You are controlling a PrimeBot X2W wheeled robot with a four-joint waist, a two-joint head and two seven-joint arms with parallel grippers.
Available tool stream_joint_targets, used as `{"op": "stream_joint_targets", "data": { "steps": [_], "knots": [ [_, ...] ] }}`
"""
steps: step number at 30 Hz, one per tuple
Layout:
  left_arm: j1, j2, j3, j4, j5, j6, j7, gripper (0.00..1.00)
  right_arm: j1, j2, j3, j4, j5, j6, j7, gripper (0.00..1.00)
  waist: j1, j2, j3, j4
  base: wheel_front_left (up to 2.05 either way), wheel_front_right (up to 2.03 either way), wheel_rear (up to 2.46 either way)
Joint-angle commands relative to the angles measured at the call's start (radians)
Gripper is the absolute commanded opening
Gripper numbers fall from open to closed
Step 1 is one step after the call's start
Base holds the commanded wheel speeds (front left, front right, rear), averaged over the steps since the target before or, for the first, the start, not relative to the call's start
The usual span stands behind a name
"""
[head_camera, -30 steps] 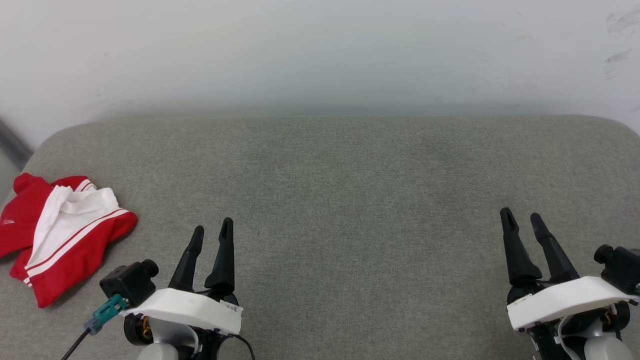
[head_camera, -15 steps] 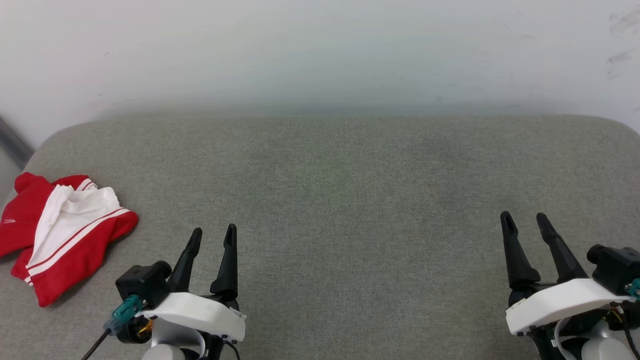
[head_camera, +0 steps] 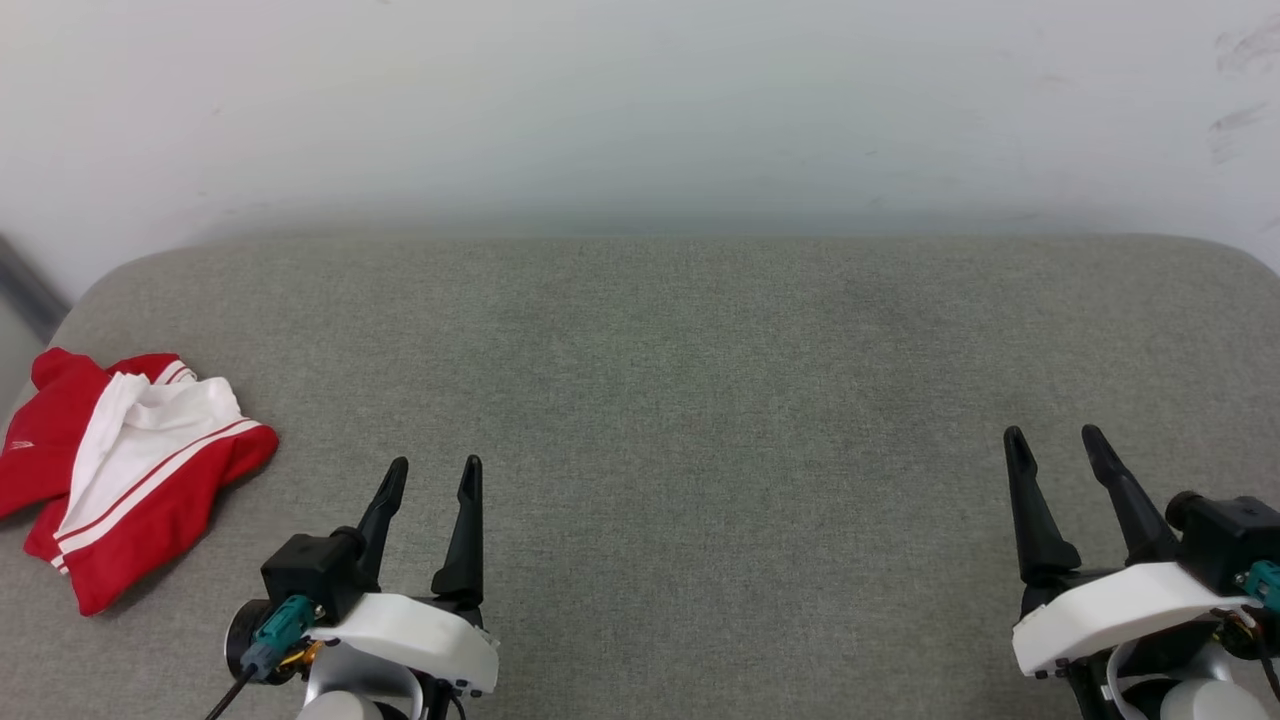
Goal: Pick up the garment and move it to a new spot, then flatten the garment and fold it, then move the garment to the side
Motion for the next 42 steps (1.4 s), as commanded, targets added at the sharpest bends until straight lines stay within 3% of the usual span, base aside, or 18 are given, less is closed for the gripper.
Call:
{"op": "stream_joint_targets", "data": {
  "steps": [1, 30, 42],
  "knots": [
    [-0.019, 0.006, -0.005, -0.002, 0.021, 0.003, -0.008, 1.0, 0.004, 0.003, -0.002, -0.01, -0.018, 0.0, -0.008, 1.0, 0.0, 0.0, 0.0, 0.001, 0.0, 0.0, 0.0],
    [-0.03, -0.005, -0.022, 0.034, 0.187, -0.001, -0.064, 1.0, 0.017, 0.004, -0.025, -0.017, -0.158, 0.0, -0.039, 1.0, 0.0, 0.0, 0.0, 0.015, 0.0, 0.0, 0.0],
    [-0.033, -0.01, -0.014, 0.05, 0.167, 0.0, -0.063, 1.0, 0.011, 0.004, -0.028, -0.006, -0.138, 0.0, -0.038, 1.0, 0.0, 0.0, -0.001, 0.019, 0.0, 0.0, 0.0]
  ]
}}
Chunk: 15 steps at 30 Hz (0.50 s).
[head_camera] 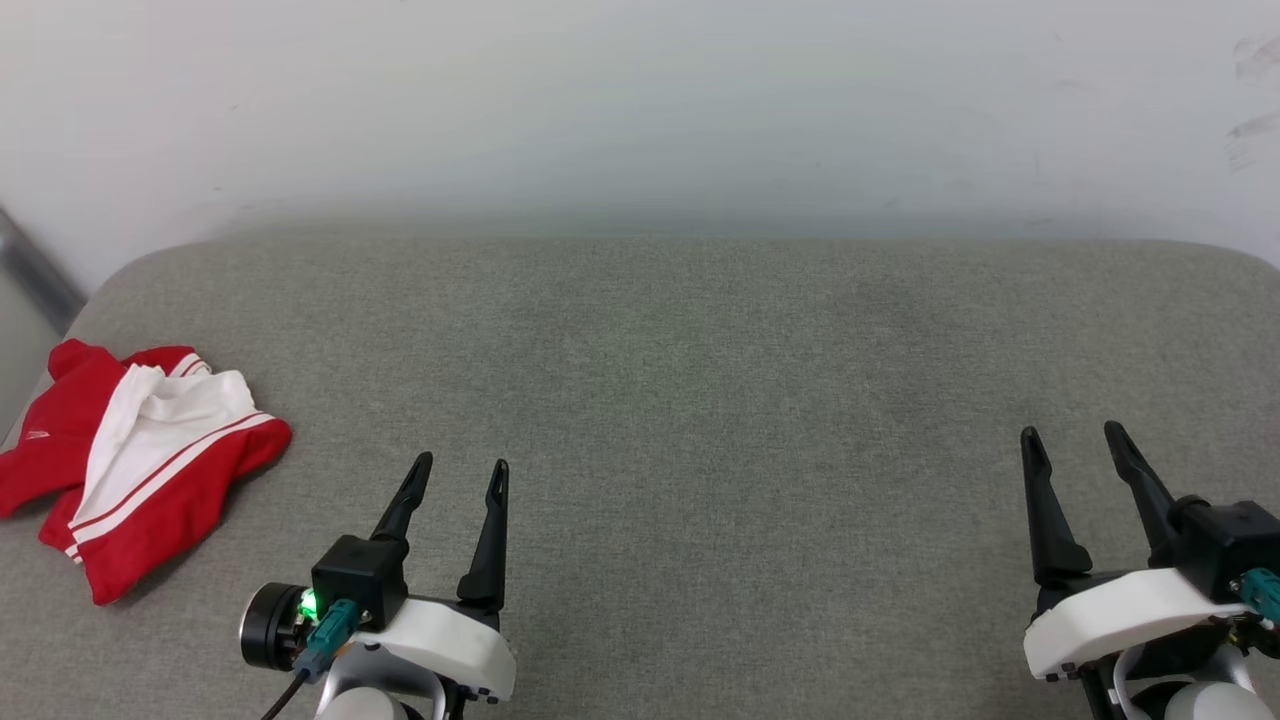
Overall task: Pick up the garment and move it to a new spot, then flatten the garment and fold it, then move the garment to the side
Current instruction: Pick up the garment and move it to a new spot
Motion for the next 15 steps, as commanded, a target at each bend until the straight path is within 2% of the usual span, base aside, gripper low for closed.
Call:
{"op": "stream_joint_targets", "data": {
  "steps": [1, 8, 15],
  "knots": [
    [-0.014, -0.001, 0.003, 0.003, -0.003, -0.001, -0.005, 1.0, 0.003, 0.004, -0.001, 0.002, 0.002, 0.0, -0.005, 1.0, 0.0, -0.0001, 0.0, 0.001, 0.0, 0.0, 0.0],
    [-0.02, -0.002, 0.006, 0.011, -0.008, 0.003, -0.005, 1.0, 0.009, 0.004, 0.003, -0.01, -0.014, 0.0, -0.006, 1.0, 0.0, -0.0001, 0.001, 0.031, 0.0, 0.0, 0.0],
    [-0.031, -0.004, 0.013, 0.009, -0.017, 0.018, -0.005, 1.0, 0.008, 0.003, 0.039, -0.054, -0.021, 0.0, 0.005, 1.0, 0.0, -0.0001, 0.01, 0.133, 0.0, 0.0, 0.0]
  ]
}}
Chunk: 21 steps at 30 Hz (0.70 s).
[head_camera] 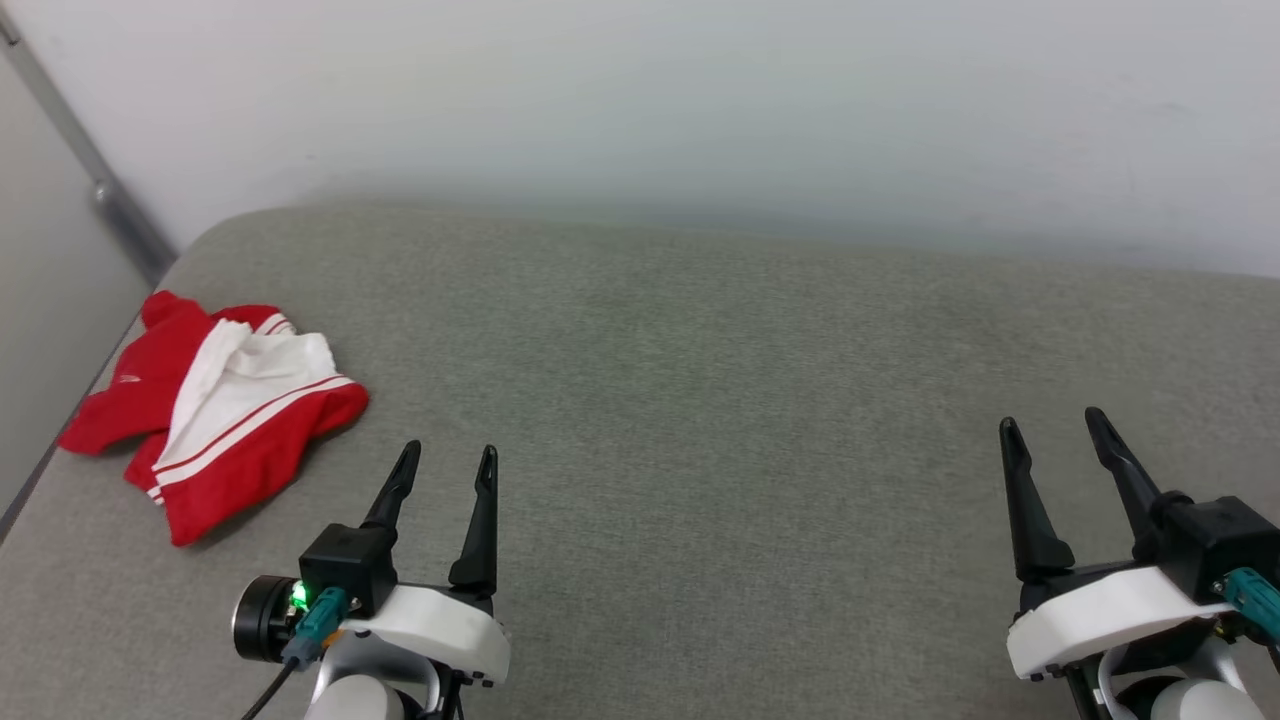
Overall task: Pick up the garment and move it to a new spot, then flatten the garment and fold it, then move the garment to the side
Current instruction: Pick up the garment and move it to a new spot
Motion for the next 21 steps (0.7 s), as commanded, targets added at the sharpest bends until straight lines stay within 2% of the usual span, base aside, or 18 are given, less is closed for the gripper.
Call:
{"op": "stream_joint_targets", "data": {
  "steps": [1, 2, 3, 9, 21],
  "knots": [
    [-0.014, 0.0, 0.005, -0.002, -0.003, 0.007, -0.005, 1.0, 0.002, 0.003, 0.007, -0.014, -0.006, 0.0, 0.005, 1.0, 0.0, 0.0, 0.008, 0.058, 0.0, 0.0, 0.0],
    [-0.017, 0.0, 0.01, -0.004, -0.007, 0.008, -0.005, 1.0, 0.0, 0.003, 0.015, -0.019, -0.005, 0.0, 0.006, 1.0, 0.0, 0.0, 0.011, 0.077, 0.0, 0.0, 0.0],
    [-0.023, -0.001, 0.019, -0.012, -0.008, 0.013, -0.005, 1.0, -0.011, 0.003, 0.03, -0.039, -0.006, 0.0, 0.002, 1.0, 0.0, 0.0, 0.022, 0.138, 0.0, 0.0, 0.0],
    [-0.022, -0.002, 0.049, -0.024, -0.016, 0.024, -0.004, 1.0, -0.017, 0.003, 0.054, -0.053, -0.01, 0.0, 0.013, 1.0, 0.0, 0.0, 0.034, 0.255, 0.0, 0.0, 0.0],
    [0.0, -0.003, 0.096, -0.049, -0.016, 0.036, -0.004, 1.0, -0.043, 0.003, 0.107, -0.068, -0.024, 0.0, 0.02, 1.0, 0.0, 0.0, 0.054, 0.4, 0.0, 0.0, 0.0]
  ]
}}
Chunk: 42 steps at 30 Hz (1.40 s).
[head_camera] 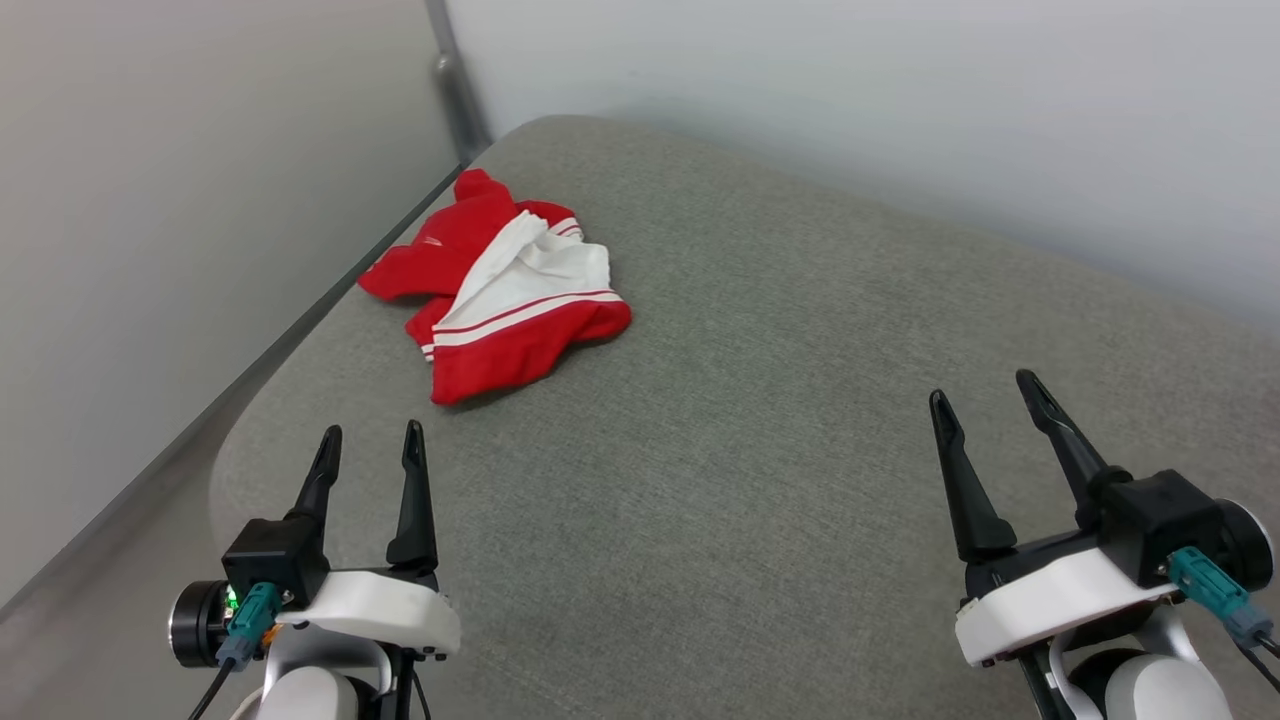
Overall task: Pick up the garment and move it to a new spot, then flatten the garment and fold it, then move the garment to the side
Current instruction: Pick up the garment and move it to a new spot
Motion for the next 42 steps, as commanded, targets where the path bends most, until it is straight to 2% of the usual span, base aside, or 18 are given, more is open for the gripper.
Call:
{"op": "stream_joint_targets", "data": {
  "steps": [1, 11, 16, 20, 28, 34, 42],
  "knots": [
    [0.002, -0.002, 0.0, -0.004, 0.003, 0.003, -0.003, 1.0, -0.009, 0.002, 0.001, -0.007, -0.003, -0.001, 0.003, 1.0, 0.0, 0.0, 0.009, 0.025, 0.0, 0.0, 0.0],
    [0.008, -0.002, 0.023, -0.018, 0.007, 0.007, -0.003, 1.0, -0.031, 0.002, 0.023, 0.003, -0.008, -0.001, 0.014, 1.0, 0.0, 0.0, 0.018, 0.041, 0.0, 0.0, 0.0],
    [-0.031, 0.0, 0.019, -0.002, 0.02, -0.006, -0.003, 1.0, -0.027, 0.002, 0.018, 0.001, -0.007, -0.001, 0.013, 1.0, 0.0, 0.0, 0.018, 0.037, 0.0, 0.0, 0.0],
    [-0.103, 0.015, 0.023, 0.003, 0.031, -0.014, -0.003, 1.0, -0.043, 0.002, 0.025, -0.015, -0.017, -0.001, 0.023, 1.0, 0.0, 0.0, 0.046, 0.003, 0.0, 0.0, 0.0],
    [-0.378, 0.088, 0.069, 0.07, -0.001, -0.016, 0.052, 1.0, -0.102, 0.0, 0.046, -0.064, -0.062, -0.001, 0.057, 1.0, 0.0, 0.0, 0.181, -0.129, 0.0, 0.0, 0.0],
    [-0.608, 0.165, 0.124, 0.124, -0.064, -0.021, 0.228, 1.0, -0.181, -0.005, 0.04, -0.094, -0.065, 0.0, 0.055, 1.0, 0.0, 0.0, 0.32, -0.227, 0.0, 0.0, 0.0],
    [-0.775, 0.342, 0.158, 0.276, -0.119, -0.045, 0.629, 1.0, -0.264, -0.011, 0.064, -0.113, -0.051, -0.001, 0.024, 1.0, 0.0, 0.0, 0.451, -0.336, 0.0, 0.0, 0.0]
  ]
}}
